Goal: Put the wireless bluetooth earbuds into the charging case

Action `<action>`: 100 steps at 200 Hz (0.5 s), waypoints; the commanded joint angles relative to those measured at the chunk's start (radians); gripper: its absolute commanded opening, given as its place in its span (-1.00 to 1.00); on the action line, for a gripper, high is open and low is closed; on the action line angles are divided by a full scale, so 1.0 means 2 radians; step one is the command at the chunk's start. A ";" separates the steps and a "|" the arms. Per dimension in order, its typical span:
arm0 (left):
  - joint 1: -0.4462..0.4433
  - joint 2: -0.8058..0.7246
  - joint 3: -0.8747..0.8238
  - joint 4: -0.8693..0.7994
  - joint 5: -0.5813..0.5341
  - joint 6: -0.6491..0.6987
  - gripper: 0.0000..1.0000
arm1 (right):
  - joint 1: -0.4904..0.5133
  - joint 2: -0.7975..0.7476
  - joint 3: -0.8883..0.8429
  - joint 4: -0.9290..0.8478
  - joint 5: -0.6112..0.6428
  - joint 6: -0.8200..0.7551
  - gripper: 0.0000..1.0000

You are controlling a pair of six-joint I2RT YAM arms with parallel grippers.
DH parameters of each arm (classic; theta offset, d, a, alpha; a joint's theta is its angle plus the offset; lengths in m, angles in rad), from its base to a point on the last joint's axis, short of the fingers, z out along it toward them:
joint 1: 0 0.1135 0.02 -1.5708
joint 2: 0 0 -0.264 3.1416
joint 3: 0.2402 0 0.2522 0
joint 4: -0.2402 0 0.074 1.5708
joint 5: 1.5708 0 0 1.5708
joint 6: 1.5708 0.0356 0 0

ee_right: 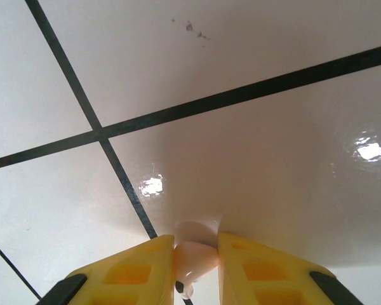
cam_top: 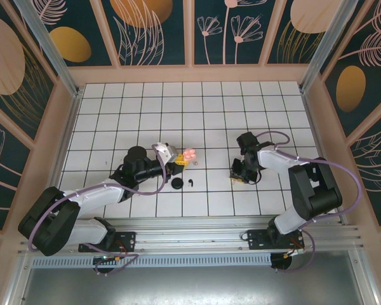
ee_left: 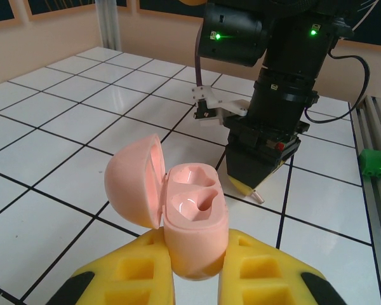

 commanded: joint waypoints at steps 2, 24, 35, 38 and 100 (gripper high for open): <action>-0.002 -0.003 0.005 -0.002 -0.002 -0.002 -0.79 | -0.002 0.002 -0.003 0.007 0.000 -0.003 -0.58; -0.002 0.000 0.007 -0.002 -0.002 -0.001 -0.80 | -0.002 -0.003 -0.004 0.009 0.000 -0.002 -0.61; -0.002 0.001 0.008 -0.002 -0.003 -0.001 -0.80 | -0.002 -0.008 -0.004 0.010 0.001 0.000 -0.61; -0.002 0.001 0.008 -0.001 -0.002 0.000 -0.80 | -0.001 -0.010 -0.004 0.010 0.001 0.000 -0.61; -0.004 0.026 -0.005 0.080 0.005 -0.021 -0.82 | -0.001 -0.097 -0.023 0.075 0.006 0.034 -0.64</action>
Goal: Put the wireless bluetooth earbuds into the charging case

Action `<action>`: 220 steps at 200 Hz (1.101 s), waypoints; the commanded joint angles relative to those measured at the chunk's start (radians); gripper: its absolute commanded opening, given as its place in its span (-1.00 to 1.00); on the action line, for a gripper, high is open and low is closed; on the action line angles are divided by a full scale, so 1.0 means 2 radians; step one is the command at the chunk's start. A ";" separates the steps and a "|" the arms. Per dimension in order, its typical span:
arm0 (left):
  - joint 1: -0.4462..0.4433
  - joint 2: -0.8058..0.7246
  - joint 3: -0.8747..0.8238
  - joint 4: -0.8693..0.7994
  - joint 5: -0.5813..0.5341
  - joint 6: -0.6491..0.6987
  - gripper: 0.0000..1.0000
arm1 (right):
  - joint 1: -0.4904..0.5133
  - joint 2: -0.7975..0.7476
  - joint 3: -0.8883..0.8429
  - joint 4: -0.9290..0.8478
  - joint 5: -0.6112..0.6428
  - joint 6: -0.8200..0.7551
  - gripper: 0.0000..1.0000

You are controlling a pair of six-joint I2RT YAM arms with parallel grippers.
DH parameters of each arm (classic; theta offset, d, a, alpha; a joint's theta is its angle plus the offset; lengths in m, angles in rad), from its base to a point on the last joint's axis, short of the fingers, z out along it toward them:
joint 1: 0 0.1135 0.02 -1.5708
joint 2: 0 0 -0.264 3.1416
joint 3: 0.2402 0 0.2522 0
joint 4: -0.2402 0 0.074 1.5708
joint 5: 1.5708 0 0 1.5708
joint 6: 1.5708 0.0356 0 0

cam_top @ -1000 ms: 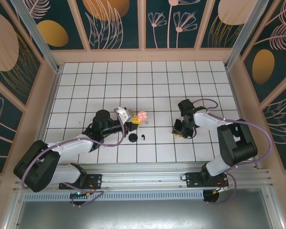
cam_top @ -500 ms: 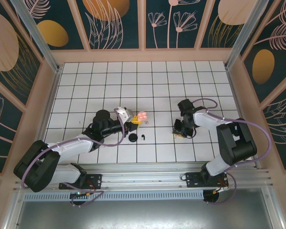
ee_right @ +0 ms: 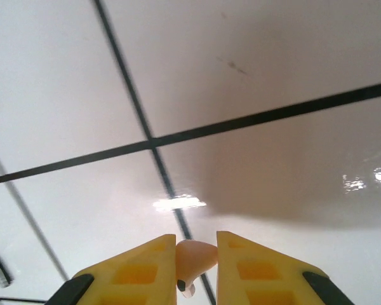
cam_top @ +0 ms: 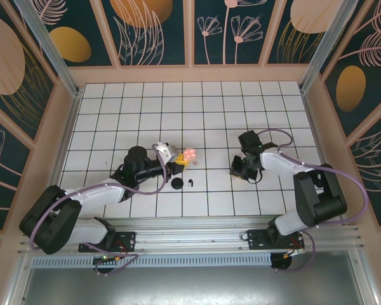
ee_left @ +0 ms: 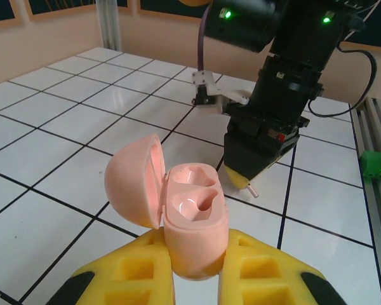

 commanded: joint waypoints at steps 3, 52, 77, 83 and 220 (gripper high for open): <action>-0.004 0.016 -0.005 0.067 0.004 -0.015 -0.82 | -0.001 -0.058 -0.015 0.054 0.005 0.029 -0.63; -0.024 0.063 0.012 0.124 -0.013 -0.014 -0.82 | 0.005 -0.153 -0.027 0.132 0.009 0.050 -0.64; -0.038 0.097 0.027 0.150 -0.027 -0.012 -0.82 | 0.012 -0.181 -0.025 0.160 0.014 0.054 -0.64; -0.042 0.105 0.031 0.157 -0.029 -0.012 -0.82 | 0.013 -0.186 -0.025 0.167 0.013 0.056 -0.64; -0.060 0.145 0.061 0.193 -0.044 -0.003 -0.83 | 0.120 -0.199 -0.002 0.255 0.025 0.033 -0.63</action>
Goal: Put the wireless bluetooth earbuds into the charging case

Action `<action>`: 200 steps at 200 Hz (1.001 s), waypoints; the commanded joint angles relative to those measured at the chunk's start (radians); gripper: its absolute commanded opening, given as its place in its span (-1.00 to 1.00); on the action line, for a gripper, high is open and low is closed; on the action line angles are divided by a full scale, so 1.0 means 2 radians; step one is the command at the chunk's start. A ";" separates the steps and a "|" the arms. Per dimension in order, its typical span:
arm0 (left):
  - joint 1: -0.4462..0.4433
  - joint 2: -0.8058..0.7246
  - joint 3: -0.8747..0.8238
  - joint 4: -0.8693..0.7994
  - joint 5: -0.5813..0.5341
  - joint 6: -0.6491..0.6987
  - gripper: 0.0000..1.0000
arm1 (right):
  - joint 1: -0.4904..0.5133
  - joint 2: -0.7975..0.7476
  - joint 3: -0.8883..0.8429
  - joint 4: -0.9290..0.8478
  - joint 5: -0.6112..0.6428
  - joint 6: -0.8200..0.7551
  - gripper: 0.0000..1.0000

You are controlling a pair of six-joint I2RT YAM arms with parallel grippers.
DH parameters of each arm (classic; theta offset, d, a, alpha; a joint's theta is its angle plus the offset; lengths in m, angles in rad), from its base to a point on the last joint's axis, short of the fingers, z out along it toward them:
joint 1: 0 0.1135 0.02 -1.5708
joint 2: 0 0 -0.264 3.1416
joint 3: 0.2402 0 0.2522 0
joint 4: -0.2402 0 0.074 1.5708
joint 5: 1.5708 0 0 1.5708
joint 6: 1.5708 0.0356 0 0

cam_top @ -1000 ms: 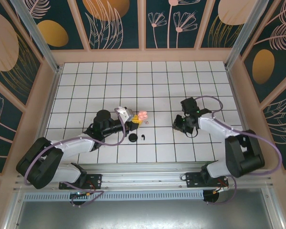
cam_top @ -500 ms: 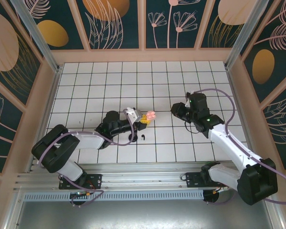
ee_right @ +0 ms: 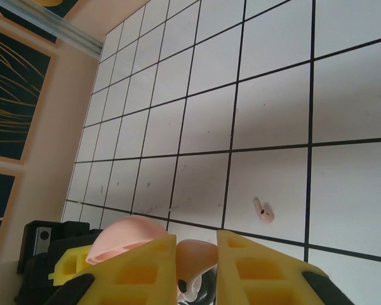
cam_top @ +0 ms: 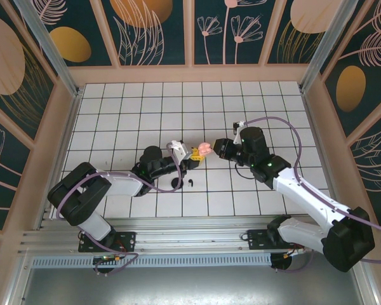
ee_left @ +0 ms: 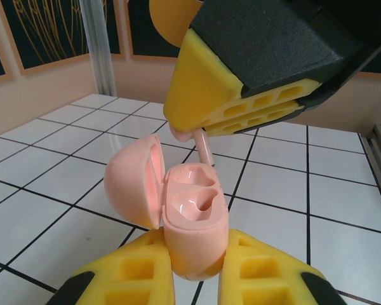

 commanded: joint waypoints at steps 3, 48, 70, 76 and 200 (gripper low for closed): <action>-0.005 0.000 0.010 0.021 -0.002 0.006 -0.83 | 0.012 -0.012 0.014 0.038 0.007 -0.013 -0.63; -0.004 -0.001 0.010 0.017 -0.002 0.005 -0.84 | 0.016 -0.023 0.013 0.047 0.014 -0.020 -0.63; -0.005 -0.003 0.011 0.014 -0.002 0.005 -0.84 | 0.016 -0.029 0.011 0.054 0.017 -0.021 -0.62; -0.004 -0.003 0.012 0.014 -0.001 0.004 -0.84 | 0.017 -0.029 0.010 0.057 0.015 -0.020 -0.62; -0.004 -0.013 0.016 0.019 -0.010 -0.012 -0.84 | 0.028 -0.011 -0.005 0.058 0.017 -0.031 -0.62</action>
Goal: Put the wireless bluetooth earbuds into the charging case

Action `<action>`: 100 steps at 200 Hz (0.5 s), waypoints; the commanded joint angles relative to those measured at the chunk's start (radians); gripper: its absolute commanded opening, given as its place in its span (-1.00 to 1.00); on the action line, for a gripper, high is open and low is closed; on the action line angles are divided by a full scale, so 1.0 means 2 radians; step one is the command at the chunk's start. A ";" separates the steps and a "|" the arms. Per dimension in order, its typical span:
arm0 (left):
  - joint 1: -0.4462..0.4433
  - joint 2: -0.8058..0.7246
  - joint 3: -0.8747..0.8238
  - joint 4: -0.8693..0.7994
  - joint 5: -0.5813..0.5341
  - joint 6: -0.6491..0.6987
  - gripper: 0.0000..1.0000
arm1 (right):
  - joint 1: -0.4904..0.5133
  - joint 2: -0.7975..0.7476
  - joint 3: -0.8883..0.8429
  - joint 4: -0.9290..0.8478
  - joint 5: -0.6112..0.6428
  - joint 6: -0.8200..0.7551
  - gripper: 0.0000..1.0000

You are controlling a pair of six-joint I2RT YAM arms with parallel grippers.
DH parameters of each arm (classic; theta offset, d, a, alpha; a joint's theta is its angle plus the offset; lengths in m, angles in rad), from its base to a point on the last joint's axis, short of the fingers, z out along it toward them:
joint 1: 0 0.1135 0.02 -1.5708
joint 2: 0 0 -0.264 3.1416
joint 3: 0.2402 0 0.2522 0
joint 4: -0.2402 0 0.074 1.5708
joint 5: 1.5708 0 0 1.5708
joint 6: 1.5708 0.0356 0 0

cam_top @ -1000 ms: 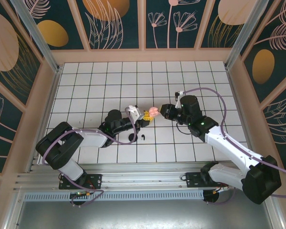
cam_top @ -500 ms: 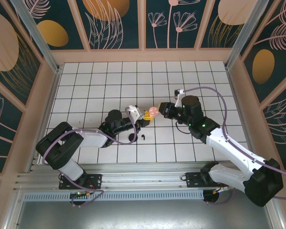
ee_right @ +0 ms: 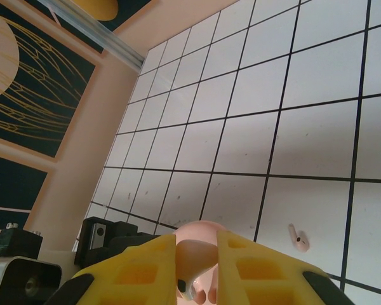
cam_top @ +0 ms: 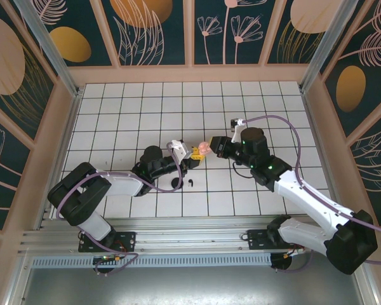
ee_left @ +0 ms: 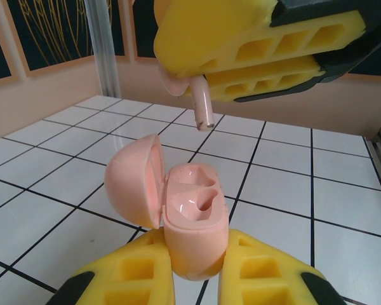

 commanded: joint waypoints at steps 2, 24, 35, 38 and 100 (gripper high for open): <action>-0.003 -0.013 0.013 0.019 -0.001 -0.010 -0.84 | 0.007 0.005 -0.006 0.013 0.014 -0.013 -0.62; -0.003 -0.015 0.015 0.019 -0.001 -0.012 -0.84 | 0.010 0.009 -0.007 0.013 0.018 -0.015 -0.62; -0.003 -0.015 0.016 0.019 -0.002 -0.013 -0.84 | 0.012 0.010 -0.008 0.014 0.020 -0.016 -0.62; -0.003 -0.016 0.017 0.019 -0.002 -0.013 -0.84 | 0.012 0.010 -0.008 0.013 0.021 -0.016 -0.62; -0.003 -0.023 0.016 0.019 -0.003 -0.016 -0.84 | 0.016 0.003 -0.017 0.011 0.049 -0.020 -0.63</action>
